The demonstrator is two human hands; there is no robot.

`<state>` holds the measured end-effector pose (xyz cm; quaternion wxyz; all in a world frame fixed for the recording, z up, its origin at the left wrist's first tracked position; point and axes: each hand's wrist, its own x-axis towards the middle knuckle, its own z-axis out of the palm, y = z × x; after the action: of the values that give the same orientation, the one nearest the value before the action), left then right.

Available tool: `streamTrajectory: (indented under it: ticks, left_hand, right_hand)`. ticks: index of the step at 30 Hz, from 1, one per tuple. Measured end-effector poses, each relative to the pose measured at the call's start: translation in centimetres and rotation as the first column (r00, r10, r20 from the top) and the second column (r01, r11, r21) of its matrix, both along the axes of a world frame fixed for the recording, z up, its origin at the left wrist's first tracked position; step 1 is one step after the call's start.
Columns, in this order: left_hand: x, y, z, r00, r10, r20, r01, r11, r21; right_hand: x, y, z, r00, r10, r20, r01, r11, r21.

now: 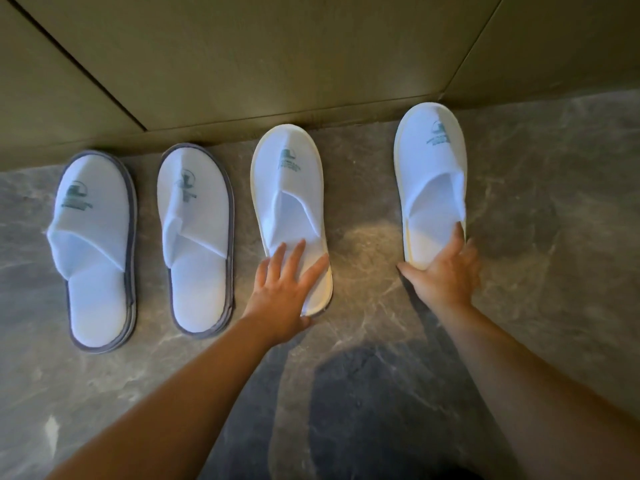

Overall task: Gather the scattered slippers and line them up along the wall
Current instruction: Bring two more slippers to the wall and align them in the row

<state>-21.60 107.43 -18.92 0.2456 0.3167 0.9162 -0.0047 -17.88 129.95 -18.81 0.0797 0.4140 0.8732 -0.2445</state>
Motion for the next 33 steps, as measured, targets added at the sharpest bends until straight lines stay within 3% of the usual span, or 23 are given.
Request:
streamTrajectory:
  ticks: [8,15,33]
  left_hand:
    - [-0.1,0.2,-0.3,1.0,0.0,0.018,0.0,1.0,0.008]
    - [-0.2,0.0,-0.4,0.999,0.015,0.032,-0.015,1.0,0.019]
    - [-0.3,-0.1,-0.3,0.998,0.03,0.049,-0.031,0.999,0.014]
  right_hand:
    - [1.7,-1.8,-0.4,0.991,0.118,-0.064,-0.114,0.991,0.067]
    - [1.4,-3.8,-1.0,0.984,0.166,-0.06,-0.164,0.986,0.035]
    - [1.1,-4.1,-1.2,0.985,0.17,-0.031,-0.168,0.984,0.063]
